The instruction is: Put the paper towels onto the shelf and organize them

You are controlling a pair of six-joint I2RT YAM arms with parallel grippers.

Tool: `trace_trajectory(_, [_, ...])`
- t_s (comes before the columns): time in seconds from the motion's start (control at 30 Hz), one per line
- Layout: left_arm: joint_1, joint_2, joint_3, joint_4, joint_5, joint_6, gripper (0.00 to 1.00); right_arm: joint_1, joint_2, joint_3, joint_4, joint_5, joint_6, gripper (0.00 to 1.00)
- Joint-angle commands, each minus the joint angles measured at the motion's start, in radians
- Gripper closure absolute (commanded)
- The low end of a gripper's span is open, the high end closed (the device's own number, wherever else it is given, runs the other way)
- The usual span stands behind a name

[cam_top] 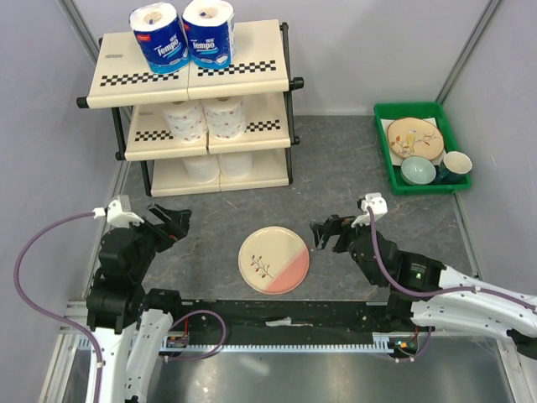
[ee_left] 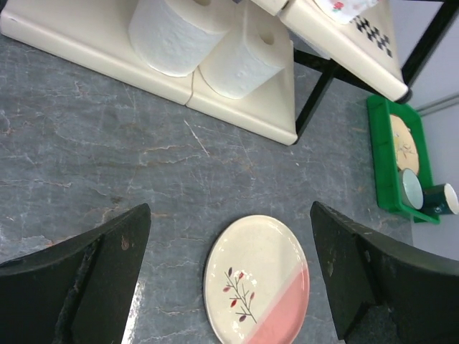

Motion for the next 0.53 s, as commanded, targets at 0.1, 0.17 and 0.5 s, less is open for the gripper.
trace_trajectory(0.1, [0.0, -0.138, -0.004, -0.045, 0.038, -0.004, 0.01, 0.008, -0.179, -0.042, -0.214, 0.076, 0.078, 0.02])
trace_trajectory(0.17, [0.0, -0.144, 0.003, -0.059, 0.032, -0.005, 0.01, 0.008, -0.197, -0.024, -0.264, 0.102, 0.074, 0.02])
trace_trajectory(0.5, [0.0, -0.151, 0.046, -0.085, 0.011, 0.012, 0.01, 0.008, -0.235, -0.004, -0.346, 0.182, 0.074, 0.02])
